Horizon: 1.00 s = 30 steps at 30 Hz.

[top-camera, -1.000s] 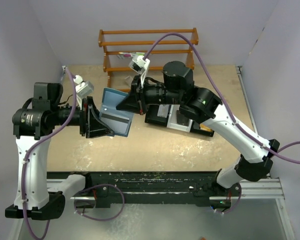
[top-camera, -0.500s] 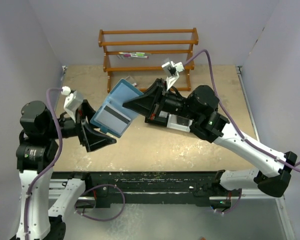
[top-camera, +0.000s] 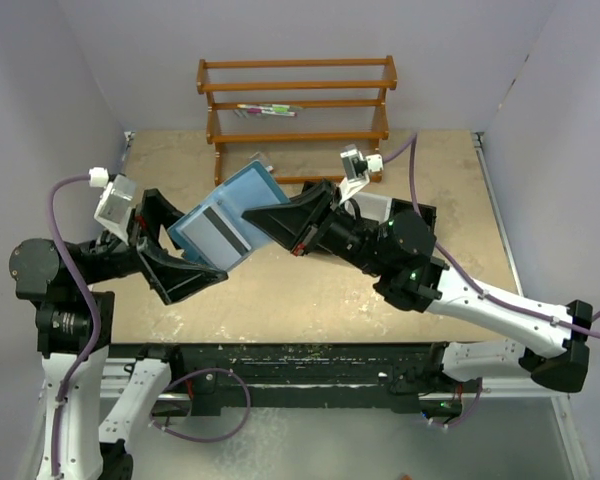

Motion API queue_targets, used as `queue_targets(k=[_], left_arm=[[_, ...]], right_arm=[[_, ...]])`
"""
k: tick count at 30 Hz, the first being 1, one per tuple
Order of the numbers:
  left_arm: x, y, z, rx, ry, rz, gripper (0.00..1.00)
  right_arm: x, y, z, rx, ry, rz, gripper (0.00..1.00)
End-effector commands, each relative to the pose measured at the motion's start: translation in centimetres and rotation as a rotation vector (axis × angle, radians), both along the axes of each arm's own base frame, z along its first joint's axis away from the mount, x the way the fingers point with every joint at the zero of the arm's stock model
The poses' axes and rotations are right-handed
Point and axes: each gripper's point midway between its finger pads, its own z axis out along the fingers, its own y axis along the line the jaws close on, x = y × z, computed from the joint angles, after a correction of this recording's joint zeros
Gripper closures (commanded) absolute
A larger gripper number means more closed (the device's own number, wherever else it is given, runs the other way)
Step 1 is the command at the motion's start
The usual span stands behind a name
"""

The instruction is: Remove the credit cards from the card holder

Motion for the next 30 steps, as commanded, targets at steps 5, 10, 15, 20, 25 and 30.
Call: queue_targets(k=[5,10,15,20,25,30], left_arm=[[2.4,0.0,0.6,-0.02,0.049,0.053,0.38],[2.7,-0.1,0.1,-0.018,0.113,0.03,0.69],[2.4,-0.2,-0.1,-0.018,0.156,-0.013,0.81],[2.9,-0.3,-1.5,0.019,0.241,-0.057,0.83],[4.1,-0.1,-3.2,0.103,0.281,-0.035,0.86],[7.0,1.6,-5.7,0.275,0.203,0.18,0.96]], right_arm=[[-0.4,-3.8,4.0,0.259,0.032,-0.086,1.0],[-0.5,-3.5,2.6,0.267,0.065,-0.077,1.0],[-0.2,-3.0,0.9,0.236,0.098,-0.08,1.0],[2.2,-2.3,-3.9,0.042,0.16,-0.099,0.5],[5.6,-3.1,-7.6,-0.245,0.197,-0.056,0.23],[6.6,-5.5,-8.7,-0.446,0.164,-0.116,0.2]])
